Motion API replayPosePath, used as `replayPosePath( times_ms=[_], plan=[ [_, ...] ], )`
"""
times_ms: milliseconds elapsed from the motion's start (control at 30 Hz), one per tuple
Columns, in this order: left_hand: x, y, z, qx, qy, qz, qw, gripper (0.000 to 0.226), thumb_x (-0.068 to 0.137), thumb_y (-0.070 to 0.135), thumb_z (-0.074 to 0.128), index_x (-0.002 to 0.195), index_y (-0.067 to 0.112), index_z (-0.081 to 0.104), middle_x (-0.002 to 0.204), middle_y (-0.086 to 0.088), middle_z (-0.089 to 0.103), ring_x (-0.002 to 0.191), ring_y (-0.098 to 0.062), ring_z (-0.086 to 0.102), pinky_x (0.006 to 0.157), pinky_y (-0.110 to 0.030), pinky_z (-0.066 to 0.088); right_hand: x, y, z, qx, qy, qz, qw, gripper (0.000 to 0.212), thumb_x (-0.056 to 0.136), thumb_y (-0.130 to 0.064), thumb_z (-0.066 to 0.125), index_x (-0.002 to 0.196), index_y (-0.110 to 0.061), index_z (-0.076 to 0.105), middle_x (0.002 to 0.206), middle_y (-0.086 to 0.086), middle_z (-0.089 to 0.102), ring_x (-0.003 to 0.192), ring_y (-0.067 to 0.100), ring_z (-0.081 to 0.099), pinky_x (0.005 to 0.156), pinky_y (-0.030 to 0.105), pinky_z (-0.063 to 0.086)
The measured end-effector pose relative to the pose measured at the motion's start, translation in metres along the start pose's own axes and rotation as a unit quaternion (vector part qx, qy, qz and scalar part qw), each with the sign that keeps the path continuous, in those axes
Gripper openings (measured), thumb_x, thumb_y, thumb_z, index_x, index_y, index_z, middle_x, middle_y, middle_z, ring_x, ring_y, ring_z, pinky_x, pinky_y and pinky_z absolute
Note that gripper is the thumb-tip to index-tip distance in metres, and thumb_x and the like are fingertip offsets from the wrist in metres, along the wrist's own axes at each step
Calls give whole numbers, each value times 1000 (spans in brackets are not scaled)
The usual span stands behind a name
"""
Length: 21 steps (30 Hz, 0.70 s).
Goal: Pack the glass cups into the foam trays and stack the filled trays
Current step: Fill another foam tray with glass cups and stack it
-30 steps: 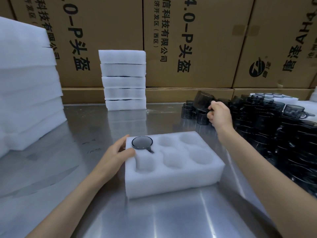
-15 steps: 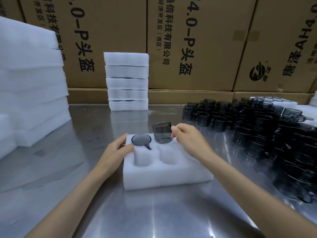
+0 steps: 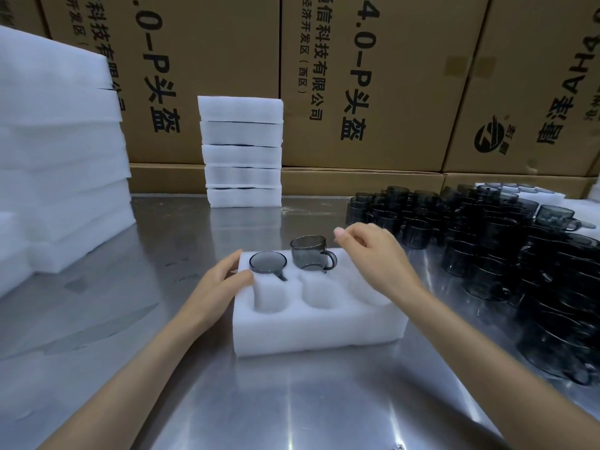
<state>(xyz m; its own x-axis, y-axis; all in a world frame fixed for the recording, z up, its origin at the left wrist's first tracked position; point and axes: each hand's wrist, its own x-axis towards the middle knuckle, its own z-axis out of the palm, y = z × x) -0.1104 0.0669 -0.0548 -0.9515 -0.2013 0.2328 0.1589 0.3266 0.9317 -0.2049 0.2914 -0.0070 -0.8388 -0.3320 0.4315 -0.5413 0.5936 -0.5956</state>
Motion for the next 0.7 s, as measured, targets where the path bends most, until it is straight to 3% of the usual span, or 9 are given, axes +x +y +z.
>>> replayPosePath(
  times_ms=[67, 133, 233, 300, 433, 567, 700],
  plan=[
    [1, 2, 1, 14, 27, -15, 999, 55, 67, 28, 52, 121, 31, 59, 118, 14, 63, 107, -7, 59, 80, -18, 43, 2, 4, -1, 21, 21, -21, 999, 28, 97, -38, 38, 100, -27, 63, 99, -14, 58, 106, 13, 47, 83, 32, 38],
    [1, 10, 2, 57, 73, -20, 996, 75, 66, 34, 53, 140, 29, 41, 137, 16, 43, 122, -2, 42, 97, -24, 33, 4, 8, -1, 35, 0, -60, 998, 33, 100, -26, 35, 123, -31, 58, 121, -18, 54, 120, 7, 39, 97, 29, 33],
    [-2, 29, 11, 142, 66, 77, 985, 73, 73, 39, 50, 144, 35, 31, 145, 26, 27, 133, 7, 25, 108, -18, 20, 4, 12, 3, -10, -59, -107, 993, 49, 99, -8, 31, 142, -30, 40, 146, -18, 36, 137, 4, 22, 108, 24, 23],
    [-5, 38, 22, 245, 20, 146, 958, 68, 83, 42, 48, 146, 36, 26, 147, 30, 19, 135, 12, 16, 106, -6, 9, 3, 13, 7, -79, -83, -121, 986, 62, 94, 2, 30, 145, -33, 32, 152, -22, 24, 139, 2, 14, 103, 27, 27],
    [-9, 38, 35, 400, -86, 161, 898, 62, 96, 46, 42, 149, 36, 12, 151, 29, -1, 139, 9, -3, 110, -16, -3, 0, 13, 11, -146, -116, -141, 972, 76, 88, 9, 31, 149, -37, 21, 153, -26, 16, 139, -1, 8, 89, 24, 27],
    [-9, 39, 31, 412, -111, 139, 893, 62, 96, 50, 36, 149, 39, 6, 150, 31, -6, 140, 8, -6, 116, -22, -2, -2, 13, 10, -131, -93, -119, 980, 75, 87, 7, 35, 146, -38, 28, 148, -13, 30, 132, 0, 17, 83, 23, 27],
    [-10, 41, 33, 417, -118, 123, 893, 53, 96, 49, 35, 147, 43, 20, 151, 30, 7, 141, 7, -2, 115, -25, -4, -4, 15, 10, -188, -75, -116, 972, 66, 86, 2, 38, 136, -39, 46, 134, -6, 40, 114, 17, 47, 73, 25, 32]
  ],
)
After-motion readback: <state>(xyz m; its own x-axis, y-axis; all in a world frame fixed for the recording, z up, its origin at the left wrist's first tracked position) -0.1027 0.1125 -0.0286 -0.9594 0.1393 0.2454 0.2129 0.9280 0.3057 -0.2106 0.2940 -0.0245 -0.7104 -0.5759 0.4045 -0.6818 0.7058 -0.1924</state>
